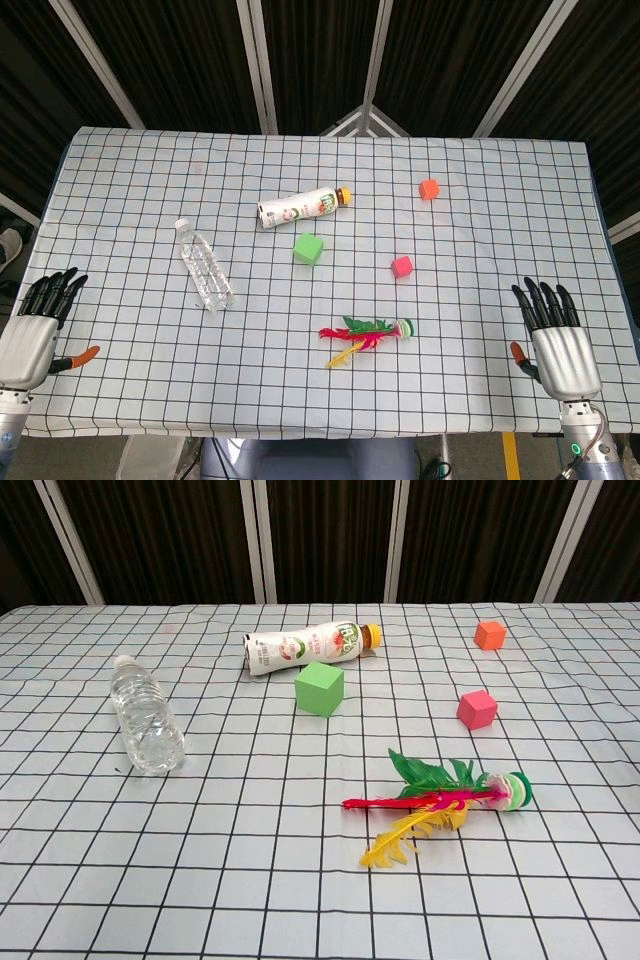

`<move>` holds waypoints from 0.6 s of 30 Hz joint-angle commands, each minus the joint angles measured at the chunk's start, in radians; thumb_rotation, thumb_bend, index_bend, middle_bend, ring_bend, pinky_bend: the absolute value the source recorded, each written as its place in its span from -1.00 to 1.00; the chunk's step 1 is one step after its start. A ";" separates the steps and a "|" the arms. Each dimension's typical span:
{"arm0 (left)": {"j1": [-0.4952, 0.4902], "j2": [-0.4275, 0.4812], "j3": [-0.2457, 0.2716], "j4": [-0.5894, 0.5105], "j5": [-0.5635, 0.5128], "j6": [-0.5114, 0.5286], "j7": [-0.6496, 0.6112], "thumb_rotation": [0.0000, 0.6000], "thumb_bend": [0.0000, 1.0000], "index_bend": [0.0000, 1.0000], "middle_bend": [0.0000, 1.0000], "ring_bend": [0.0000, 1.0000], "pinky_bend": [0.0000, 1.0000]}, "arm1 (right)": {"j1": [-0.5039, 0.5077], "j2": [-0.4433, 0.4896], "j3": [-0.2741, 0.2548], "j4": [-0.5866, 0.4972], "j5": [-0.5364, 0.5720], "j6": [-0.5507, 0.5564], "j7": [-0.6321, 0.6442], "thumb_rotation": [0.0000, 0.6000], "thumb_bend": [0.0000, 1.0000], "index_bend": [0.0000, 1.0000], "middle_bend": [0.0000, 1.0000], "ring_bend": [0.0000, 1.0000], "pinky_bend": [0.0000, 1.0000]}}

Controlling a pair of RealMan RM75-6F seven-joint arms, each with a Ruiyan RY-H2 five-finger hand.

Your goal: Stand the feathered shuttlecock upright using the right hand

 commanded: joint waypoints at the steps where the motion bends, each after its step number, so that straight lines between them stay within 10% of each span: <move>1: 0.000 -0.001 0.001 -0.001 0.004 0.001 0.004 1.00 -1.00 -1.00 -1.00 -1.00 -1.00 | -0.001 0.001 -0.001 -0.002 0.000 -0.004 0.006 1.00 -0.27 -1.00 -1.00 -1.00 -1.00; 12: -0.001 -0.003 0.000 0.000 -0.004 -0.004 0.007 1.00 -1.00 -1.00 -1.00 -1.00 -1.00 | 0.059 -0.005 0.017 -0.100 -0.010 -0.096 0.081 1.00 -0.27 -0.97 -1.00 -1.00 -1.00; 18: -0.002 -0.002 -0.002 -0.005 -0.008 -0.008 0.003 1.00 -1.00 -1.00 -1.00 -1.00 -1.00 | 0.156 -0.031 0.059 -0.183 0.054 -0.248 0.052 1.00 -0.27 -0.56 -1.00 -1.00 -1.00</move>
